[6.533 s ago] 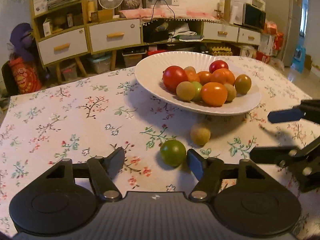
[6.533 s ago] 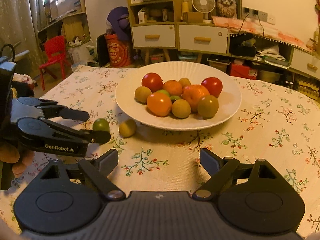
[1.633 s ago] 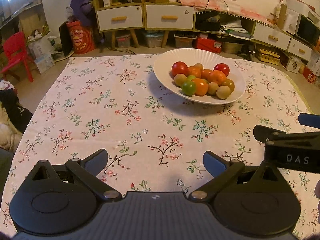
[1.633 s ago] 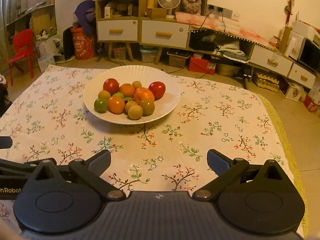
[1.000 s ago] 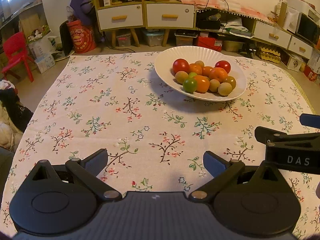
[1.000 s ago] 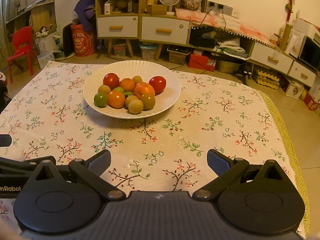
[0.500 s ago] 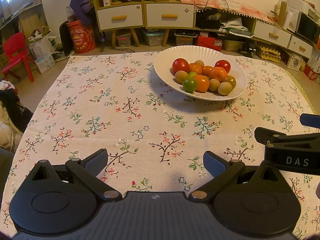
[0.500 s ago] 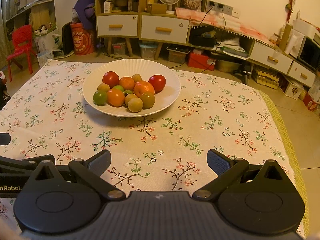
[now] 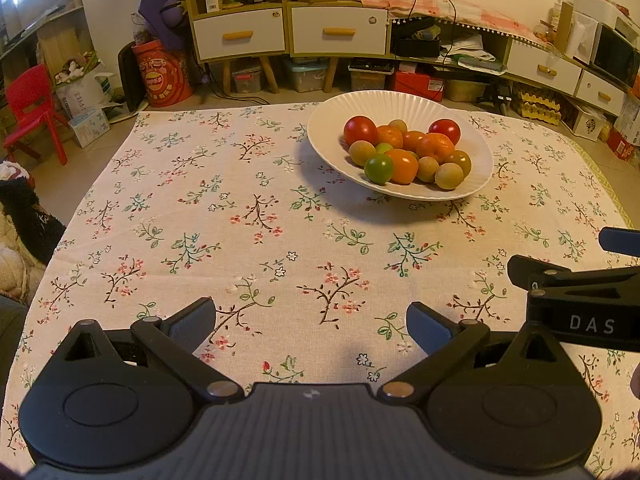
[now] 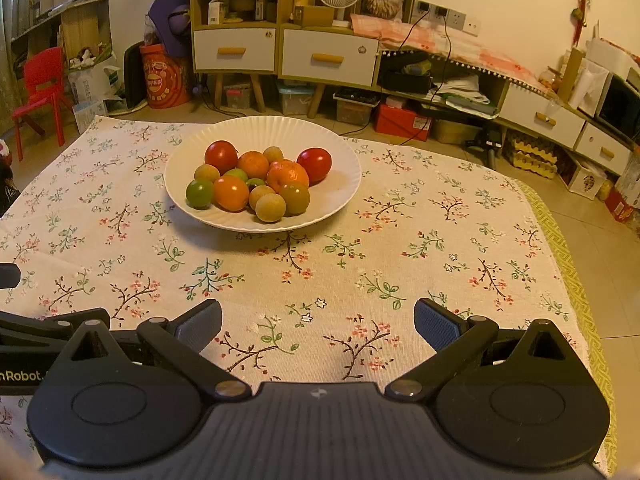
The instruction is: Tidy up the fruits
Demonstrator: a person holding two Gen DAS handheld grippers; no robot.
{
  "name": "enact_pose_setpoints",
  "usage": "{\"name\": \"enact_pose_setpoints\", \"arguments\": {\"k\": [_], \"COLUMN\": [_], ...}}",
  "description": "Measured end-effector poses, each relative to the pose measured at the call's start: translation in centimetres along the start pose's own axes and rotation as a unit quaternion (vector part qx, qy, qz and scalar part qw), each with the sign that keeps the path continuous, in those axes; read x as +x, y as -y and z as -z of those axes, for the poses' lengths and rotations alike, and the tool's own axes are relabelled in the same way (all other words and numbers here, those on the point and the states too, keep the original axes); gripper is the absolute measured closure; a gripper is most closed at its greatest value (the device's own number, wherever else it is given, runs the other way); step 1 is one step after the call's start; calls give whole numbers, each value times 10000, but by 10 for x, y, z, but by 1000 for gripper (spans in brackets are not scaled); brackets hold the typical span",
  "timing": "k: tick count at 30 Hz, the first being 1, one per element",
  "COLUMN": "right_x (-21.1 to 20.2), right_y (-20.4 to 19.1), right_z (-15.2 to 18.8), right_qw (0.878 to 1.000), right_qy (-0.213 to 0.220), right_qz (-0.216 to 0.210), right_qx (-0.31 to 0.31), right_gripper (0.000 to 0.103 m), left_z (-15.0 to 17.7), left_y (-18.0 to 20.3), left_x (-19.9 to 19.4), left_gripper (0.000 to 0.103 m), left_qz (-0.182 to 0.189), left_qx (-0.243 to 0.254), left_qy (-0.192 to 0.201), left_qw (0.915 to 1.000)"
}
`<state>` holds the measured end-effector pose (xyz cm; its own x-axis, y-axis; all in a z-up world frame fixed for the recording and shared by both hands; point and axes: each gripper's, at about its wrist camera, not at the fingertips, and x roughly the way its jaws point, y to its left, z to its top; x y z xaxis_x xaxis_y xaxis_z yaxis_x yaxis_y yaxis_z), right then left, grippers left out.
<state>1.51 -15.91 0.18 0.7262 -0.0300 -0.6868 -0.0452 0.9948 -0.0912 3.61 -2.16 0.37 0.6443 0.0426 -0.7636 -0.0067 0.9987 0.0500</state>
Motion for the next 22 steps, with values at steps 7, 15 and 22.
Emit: {"name": "enact_pose_setpoints", "arguments": {"k": [7,15,22], "right_x": [0,0,0], "right_y": [0,0,1], "right_z": [1,0,2], "right_qw": [10000,10000,10000], "right_qy": [-4,-7,-23], "right_qz": [7,7,60], "right_qx": [-5,-8,-32], "right_gripper": [1,1,1], "left_z": [0,2,2], "left_y": [0,1,1], "left_x": [0,1,5], "left_gripper": [8,8,8], "left_qz": [2,21,33], "left_qx": [0,12,-12], "left_qy": [-1,2,17], "left_qw": [10000,10000,10000]}}
